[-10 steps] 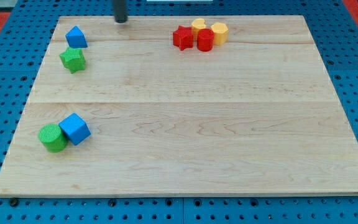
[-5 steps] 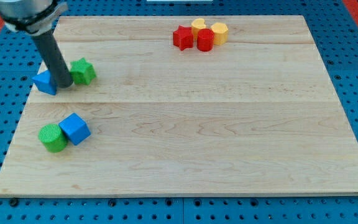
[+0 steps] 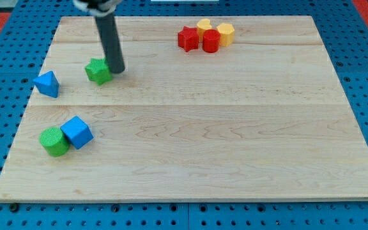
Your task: Move the green star diagonally to the green circle
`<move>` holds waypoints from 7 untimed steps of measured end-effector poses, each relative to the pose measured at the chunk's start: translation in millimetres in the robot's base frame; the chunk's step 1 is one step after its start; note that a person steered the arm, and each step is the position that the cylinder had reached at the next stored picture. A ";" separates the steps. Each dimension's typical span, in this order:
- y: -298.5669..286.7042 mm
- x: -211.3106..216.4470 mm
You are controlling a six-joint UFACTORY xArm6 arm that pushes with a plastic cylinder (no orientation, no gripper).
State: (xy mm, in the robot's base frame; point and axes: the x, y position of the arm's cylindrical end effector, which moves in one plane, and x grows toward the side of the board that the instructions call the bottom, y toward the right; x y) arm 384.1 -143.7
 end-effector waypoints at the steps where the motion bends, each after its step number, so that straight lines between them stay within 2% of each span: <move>1: 9.7 -29.0; 2: -27.9 -48.7; 3: -36.8 -15.0; 4: -36.9 61.8; 5: -24.5 56.2; 6: 3.1 -17.1; 7: -47.0 -66.3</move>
